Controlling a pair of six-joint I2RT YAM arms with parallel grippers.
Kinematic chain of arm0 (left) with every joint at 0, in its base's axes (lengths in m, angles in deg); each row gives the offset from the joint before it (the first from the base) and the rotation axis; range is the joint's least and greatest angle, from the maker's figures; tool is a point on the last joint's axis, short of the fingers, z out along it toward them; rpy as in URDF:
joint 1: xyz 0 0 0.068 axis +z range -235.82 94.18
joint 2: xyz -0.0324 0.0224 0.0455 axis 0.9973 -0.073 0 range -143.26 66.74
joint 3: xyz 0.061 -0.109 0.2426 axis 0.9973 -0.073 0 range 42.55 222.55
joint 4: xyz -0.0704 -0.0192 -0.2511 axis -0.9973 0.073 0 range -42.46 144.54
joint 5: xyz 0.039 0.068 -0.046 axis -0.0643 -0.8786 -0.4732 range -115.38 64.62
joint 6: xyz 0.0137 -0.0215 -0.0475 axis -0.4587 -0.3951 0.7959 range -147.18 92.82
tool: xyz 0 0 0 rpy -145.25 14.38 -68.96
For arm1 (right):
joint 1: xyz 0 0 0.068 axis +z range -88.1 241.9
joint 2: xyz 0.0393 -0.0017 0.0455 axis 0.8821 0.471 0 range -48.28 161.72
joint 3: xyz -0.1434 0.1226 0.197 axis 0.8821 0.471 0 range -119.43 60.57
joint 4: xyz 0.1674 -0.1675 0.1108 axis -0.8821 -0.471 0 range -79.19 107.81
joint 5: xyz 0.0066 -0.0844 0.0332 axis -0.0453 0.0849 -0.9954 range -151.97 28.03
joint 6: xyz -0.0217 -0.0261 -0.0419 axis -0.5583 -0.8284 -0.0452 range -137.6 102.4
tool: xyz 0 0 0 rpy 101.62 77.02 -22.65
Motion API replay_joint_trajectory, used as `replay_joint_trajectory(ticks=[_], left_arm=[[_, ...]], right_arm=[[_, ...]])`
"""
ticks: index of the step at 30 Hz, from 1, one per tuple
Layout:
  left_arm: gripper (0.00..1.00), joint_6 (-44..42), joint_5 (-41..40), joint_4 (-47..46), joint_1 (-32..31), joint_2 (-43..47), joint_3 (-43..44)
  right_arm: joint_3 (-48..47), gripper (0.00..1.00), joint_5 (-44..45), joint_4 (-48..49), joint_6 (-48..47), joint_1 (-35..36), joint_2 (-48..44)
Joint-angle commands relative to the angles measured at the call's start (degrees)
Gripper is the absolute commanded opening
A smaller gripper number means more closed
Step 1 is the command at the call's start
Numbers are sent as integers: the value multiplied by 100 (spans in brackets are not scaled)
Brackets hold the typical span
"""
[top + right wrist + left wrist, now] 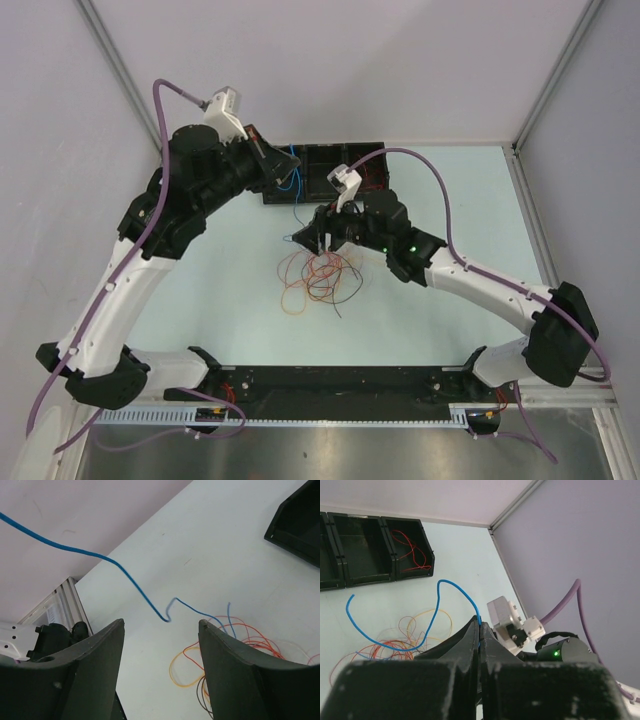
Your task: Untangle the cables
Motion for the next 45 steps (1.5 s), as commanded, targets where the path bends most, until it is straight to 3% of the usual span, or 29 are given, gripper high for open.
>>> replay_joint_trajectory(ticks=[1,2,5,6,9,14,20,23,27,39,41,43,45], left_arm=[[0,177,45,-204,85,67,-54],[0,177,45,-204,112,84,-89],[0,177,45,-222,173,146,-159],[0,168,184,-222,199,172,-177],[0,185,203,-204,305,233,-264],[0,247,440,-266,568,348,-458],[0,141,168,-309,902,515,-1089],[0,63,770,-659,1017,410,-1722],[0,159,1775,-837,947,-108,-2303],[0,36,1846,-951,200,-970,-2717],[17,-78,1882,-917,191,-971,-2717],[45,-183,1629,-803,200,-848,-2682],[55,-245,1347,-592,208,-673,-2673]], right_arm=[[-493,65,217,363,-235,270,207],[-528,65,270,355,-252,296,269],[-616,50,427,363,-279,393,357],[-634,32,472,337,-288,402,357],[-652,1,648,250,-314,446,322],[-660,0,956,100,-314,472,234],[-722,0,886,64,-130,455,-336],[-853,0,833,170,-77,385,-688],[-1204,0,719,223,-76,262,-899],[-1697,0,595,487,47,-72,-908],[-1697,0,569,478,55,-134,-900],[-1697,0,569,425,46,-239,-908],[-1697,0,560,399,64,-362,-900]])
